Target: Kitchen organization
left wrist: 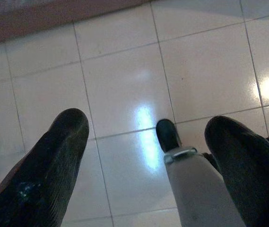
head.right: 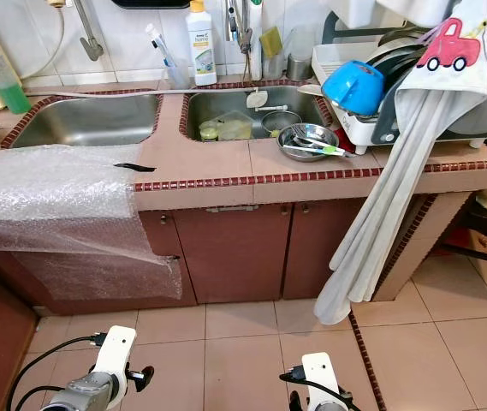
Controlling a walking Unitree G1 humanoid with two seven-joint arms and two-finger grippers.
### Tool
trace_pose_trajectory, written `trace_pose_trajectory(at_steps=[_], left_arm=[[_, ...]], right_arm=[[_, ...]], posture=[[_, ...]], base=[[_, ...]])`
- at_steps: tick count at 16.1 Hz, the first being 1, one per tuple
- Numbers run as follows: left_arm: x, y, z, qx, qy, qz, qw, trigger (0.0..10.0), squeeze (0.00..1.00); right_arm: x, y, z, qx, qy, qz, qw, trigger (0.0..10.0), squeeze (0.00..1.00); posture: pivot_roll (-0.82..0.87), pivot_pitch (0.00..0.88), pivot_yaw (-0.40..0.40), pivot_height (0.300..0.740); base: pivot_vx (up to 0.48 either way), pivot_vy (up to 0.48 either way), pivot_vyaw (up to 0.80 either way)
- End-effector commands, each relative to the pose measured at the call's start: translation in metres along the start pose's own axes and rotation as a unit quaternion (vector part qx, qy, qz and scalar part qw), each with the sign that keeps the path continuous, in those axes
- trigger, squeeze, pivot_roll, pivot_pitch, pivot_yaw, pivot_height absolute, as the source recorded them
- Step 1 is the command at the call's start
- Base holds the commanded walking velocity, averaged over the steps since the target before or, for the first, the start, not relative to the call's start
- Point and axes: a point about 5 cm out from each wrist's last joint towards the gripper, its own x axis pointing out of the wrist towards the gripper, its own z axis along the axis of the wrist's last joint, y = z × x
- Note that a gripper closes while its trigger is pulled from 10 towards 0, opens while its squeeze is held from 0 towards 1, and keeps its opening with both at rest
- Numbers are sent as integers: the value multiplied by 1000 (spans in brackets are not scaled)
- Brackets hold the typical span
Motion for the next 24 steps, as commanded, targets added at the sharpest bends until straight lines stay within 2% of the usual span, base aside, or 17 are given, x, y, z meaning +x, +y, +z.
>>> trace_pose_trajectory(at_steps=[1, 2, 8, 14, 17, 24], left_arm=[[0, 3, 1, 21, -7, 1, 1000, 10000, 0], [0, 3, 2, 34, -7, 2, 999, 10000, 0], [0, 3, 2, 20, -6, 5, 1000, 10000, 0], [3, -15, 13, 9, -19, -5, 1000, 10000, 0], [-1, 6, 5, 9, -15, 5, 1000, 10000, 0], [-2, 8, -1, 20, -5, -3, 1000, 10000, 0]], right_arm=[[0, 3, 0, 8, 3, 8, 1000, 10000, 0], [0, 3, 0, 9, 3, 8, 1000, 10000, 0], [0, 2, -2, 13, 1, 5, 1000, 10000, 0], [-1, 2, -4, 8, 3, 7, 1000, 10000, 0], [-1, 2, -5, 9, 4, 8, 1000, 10000, 0], [-1, 1, -7, 0, 5, 7, 1000, 10000, 0]], posture=[[-39, 0, 87, 740], [-40, 0, 89, 740], [-49, 0, 92, 740], [-45, 0, 93, 740], [-43, 0, 97, 740], [-48, 0, 100, 740]], base=[[0, 0, 0], [0, 0, 0], [0, 0, 0], [0, 0, 0], [0, 110, 0], [0, 362, 0]])
